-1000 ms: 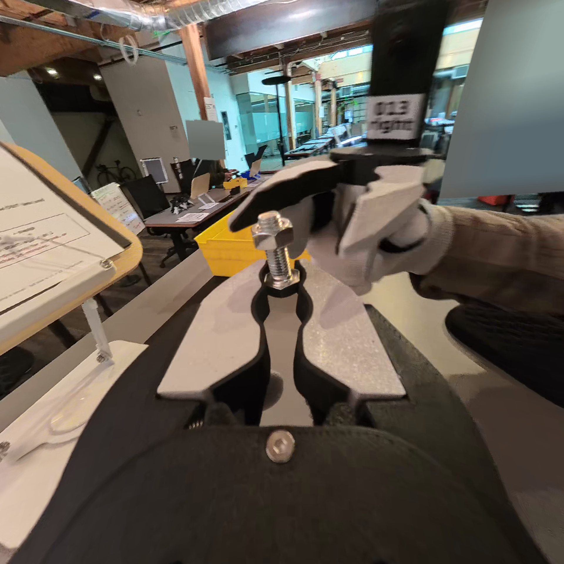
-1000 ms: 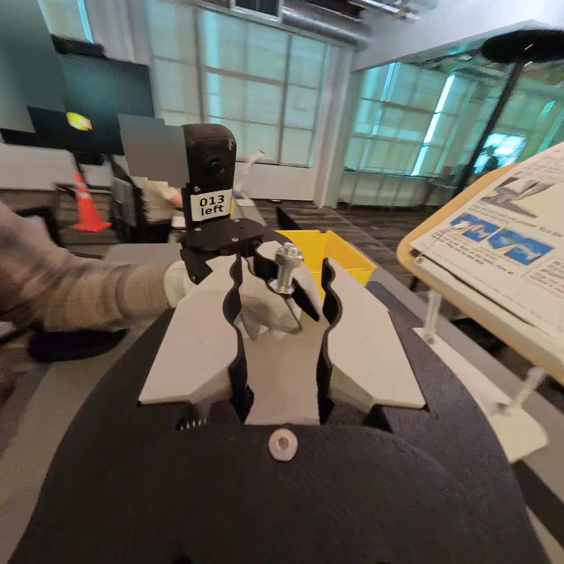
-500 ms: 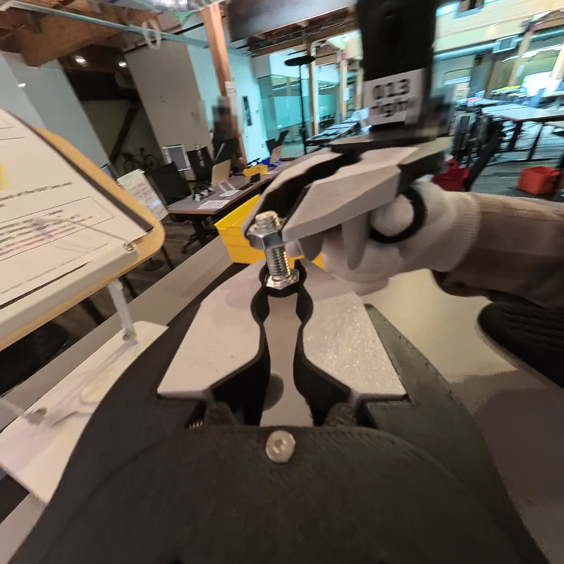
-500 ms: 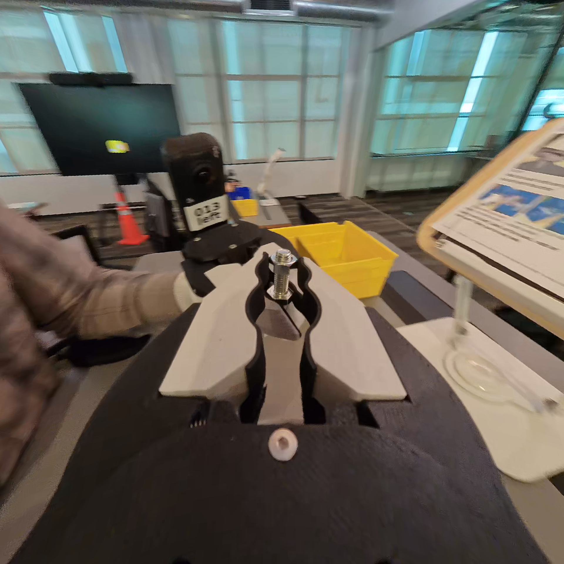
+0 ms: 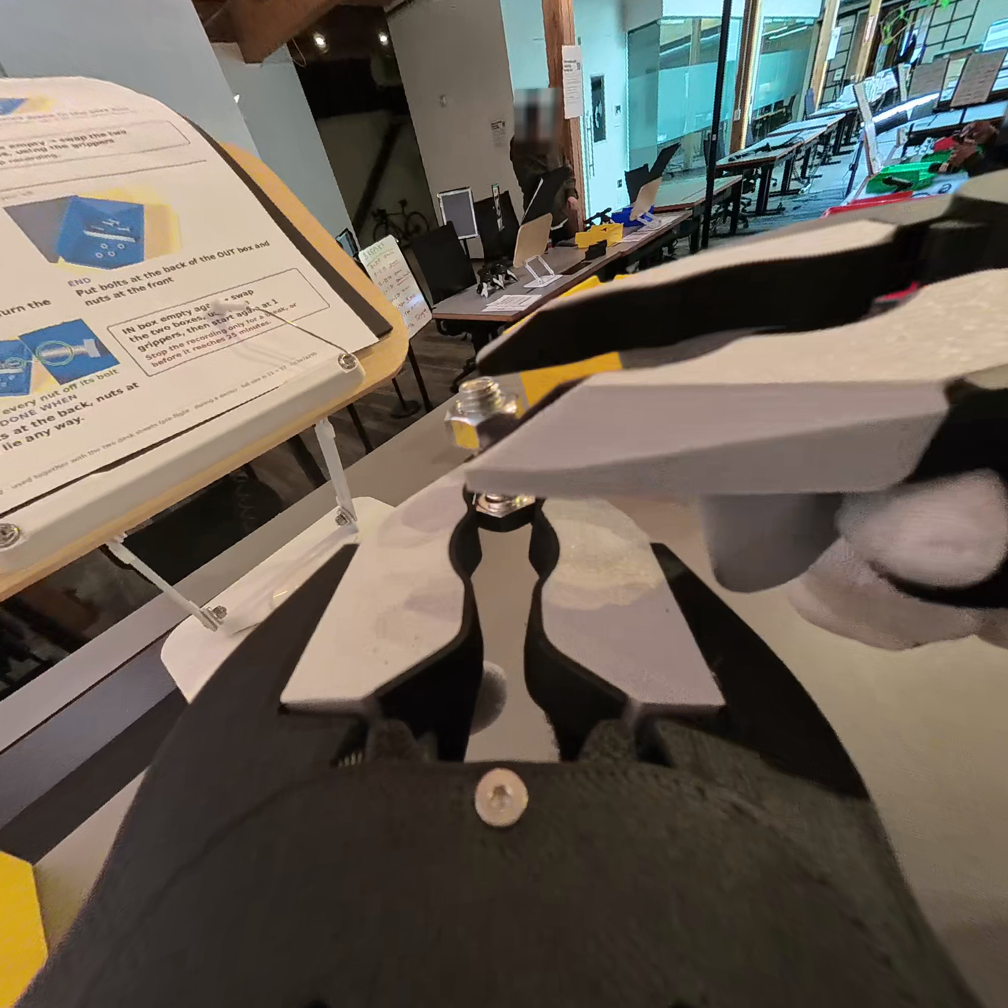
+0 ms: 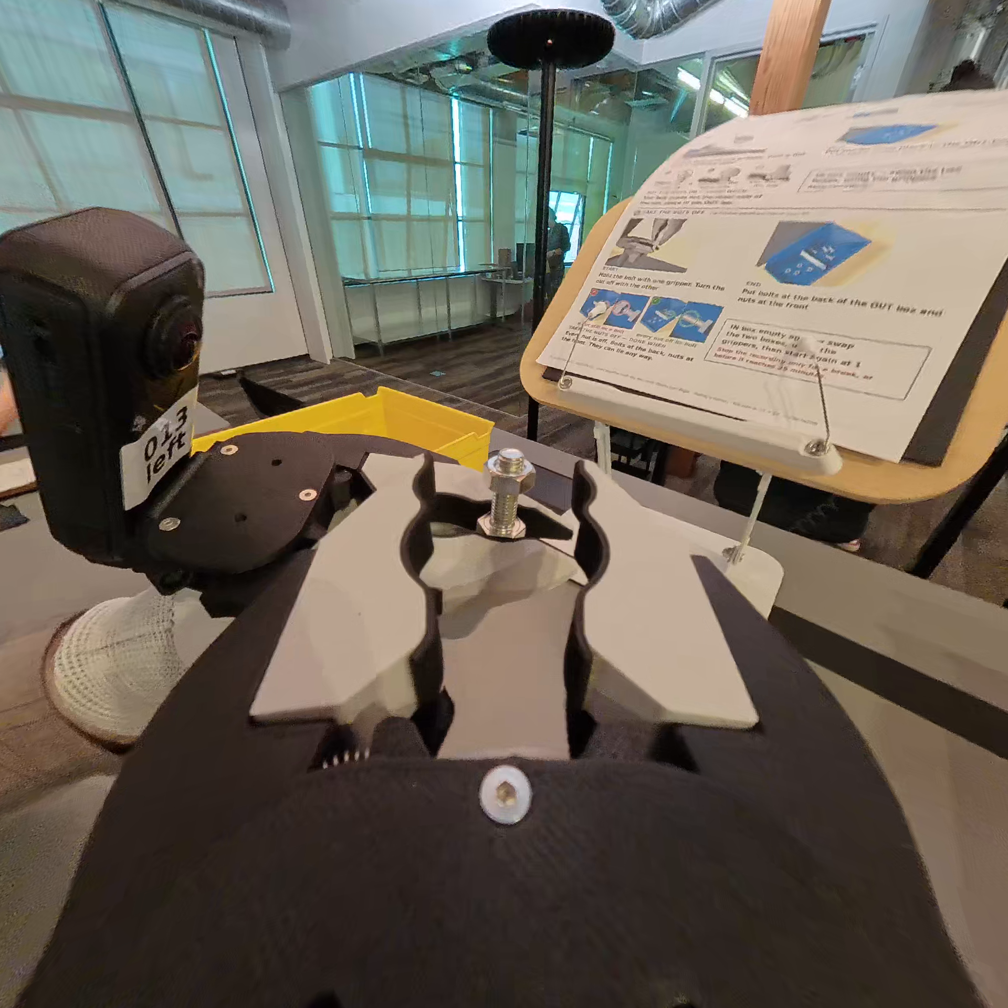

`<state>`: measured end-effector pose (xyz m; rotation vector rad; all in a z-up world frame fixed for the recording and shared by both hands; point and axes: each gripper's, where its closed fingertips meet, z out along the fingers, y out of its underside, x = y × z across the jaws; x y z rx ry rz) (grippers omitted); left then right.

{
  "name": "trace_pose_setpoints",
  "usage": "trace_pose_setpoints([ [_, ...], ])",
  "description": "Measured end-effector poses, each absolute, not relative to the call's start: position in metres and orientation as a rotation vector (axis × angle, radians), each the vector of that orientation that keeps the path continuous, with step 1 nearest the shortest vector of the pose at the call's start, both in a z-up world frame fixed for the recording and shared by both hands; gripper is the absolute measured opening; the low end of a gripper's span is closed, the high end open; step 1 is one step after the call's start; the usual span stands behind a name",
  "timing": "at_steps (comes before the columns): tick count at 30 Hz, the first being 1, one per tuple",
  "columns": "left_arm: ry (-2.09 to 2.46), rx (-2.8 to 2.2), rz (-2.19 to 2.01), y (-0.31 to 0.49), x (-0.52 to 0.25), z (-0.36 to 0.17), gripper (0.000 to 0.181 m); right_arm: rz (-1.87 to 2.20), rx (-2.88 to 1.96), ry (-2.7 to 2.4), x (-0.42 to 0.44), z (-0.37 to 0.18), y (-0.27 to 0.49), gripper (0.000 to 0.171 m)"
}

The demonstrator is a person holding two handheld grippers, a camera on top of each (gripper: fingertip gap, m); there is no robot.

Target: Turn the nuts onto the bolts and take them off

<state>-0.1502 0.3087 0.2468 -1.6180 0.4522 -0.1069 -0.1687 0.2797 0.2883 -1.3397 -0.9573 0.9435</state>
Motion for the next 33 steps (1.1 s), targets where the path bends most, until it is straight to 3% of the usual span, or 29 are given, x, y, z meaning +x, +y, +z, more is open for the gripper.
trace_pose_setpoints([
  [9,0.461,-1.602,-0.107,0.305,-0.145,0.253,0.014,0.940,-1.300,-0.968,-0.145,0.312,0.280,0.042],
  [21,0.603,-1.522,-0.244,0.291,-0.117,0.258,0.014,1.062,-1.227,-1.387,-0.138,0.304,0.259,0.041],
  [28,0.621,-1.525,-0.223,0.291,-0.113,0.254,0.014,1.078,-1.258,-1.444,-0.141,0.286,0.260,0.017],
  [33,0.612,-1.523,-0.225,0.292,-0.114,0.254,0.014,1.085,-1.250,-1.373,-0.143,0.286,0.262,0.016],
])
